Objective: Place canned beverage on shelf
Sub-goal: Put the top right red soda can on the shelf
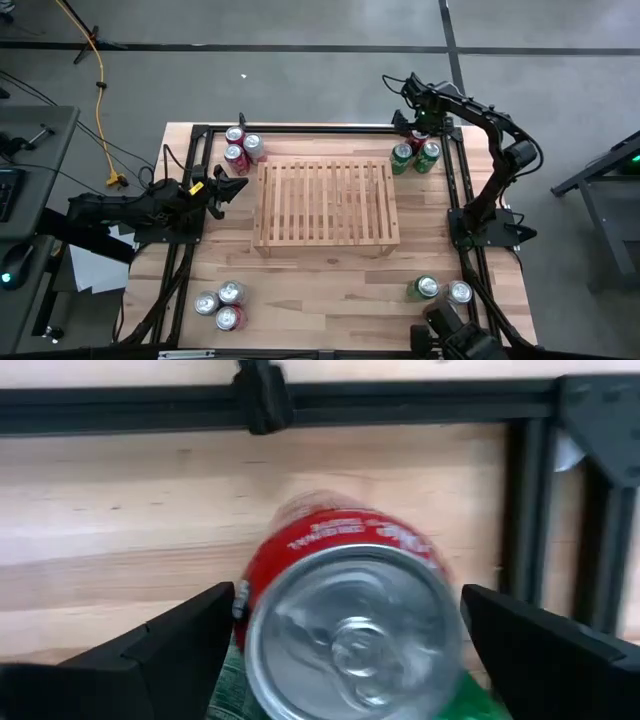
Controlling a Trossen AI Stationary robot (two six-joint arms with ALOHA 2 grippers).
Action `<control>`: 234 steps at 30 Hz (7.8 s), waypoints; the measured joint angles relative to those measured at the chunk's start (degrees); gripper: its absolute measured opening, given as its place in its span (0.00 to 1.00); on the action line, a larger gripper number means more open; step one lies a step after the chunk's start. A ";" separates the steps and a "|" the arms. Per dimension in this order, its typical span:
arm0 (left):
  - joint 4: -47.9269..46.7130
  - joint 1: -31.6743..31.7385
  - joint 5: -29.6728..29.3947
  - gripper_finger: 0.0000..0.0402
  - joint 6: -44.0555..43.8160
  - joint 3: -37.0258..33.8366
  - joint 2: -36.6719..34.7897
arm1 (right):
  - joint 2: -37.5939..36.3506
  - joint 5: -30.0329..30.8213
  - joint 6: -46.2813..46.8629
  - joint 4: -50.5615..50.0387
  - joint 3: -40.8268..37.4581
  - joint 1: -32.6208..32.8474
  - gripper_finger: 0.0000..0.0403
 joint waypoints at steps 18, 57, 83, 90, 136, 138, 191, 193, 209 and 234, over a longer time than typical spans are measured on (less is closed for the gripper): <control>0.00 0.00 -0.02 0.01 0.00 0.01 0.01 | -1.21 0.92 0.81 1.60 -2.00 0.52 0.71; -0.02 0.00 -0.02 0.01 0.00 -0.01 0.01 | -15.09 -23.80 -32.48 -16.42 48.17 46.96 0.71; -0.02 0.01 -0.01 0.01 0.00 0.01 0.01 | 3.41 0.81 -22.80 -29.85 47.94 55.31 0.71; -0.02 0.00 -0.01 0.01 0.00 -0.01 -0.01 | 3.39 -1.42 -16.28 -29.91 47.94 50.35 0.71; -0.02 0.01 -0.02 0.01 0.00 0.01 0.01 | 5.77 -8.61 -13.75 -29.91 47.98 48.93 0.75; -0.01 0.00 -0.02 0.01 0.00 0.01 0.01 | 5.88 -8.59 -13.73 -29.93 47.98 48.93 0.75; -0.22 0.00 -0.01 0.01 0.00 0.01 -0.01 | 8.71 -12.33 -18.16 -29.95 47.98 49.53 0.96; -0.20 0.02 0.00 0.01 0.00 0.01 -0.01 | 8.37 -13.25 -18.27 -29.95 48.00 49.44 0.96; -0.20 0.00 0.00 0.01 0.00 0.01 -0.01 | 2.53 -17.28 -20.66 -29.88 48.00 46.92 0.97; 0.22 0.00 -0.20 0.01 -3.75 0.01 -0.01 | -19.40 -2.88 -22.38 -20.85 33.73 45.54 0.97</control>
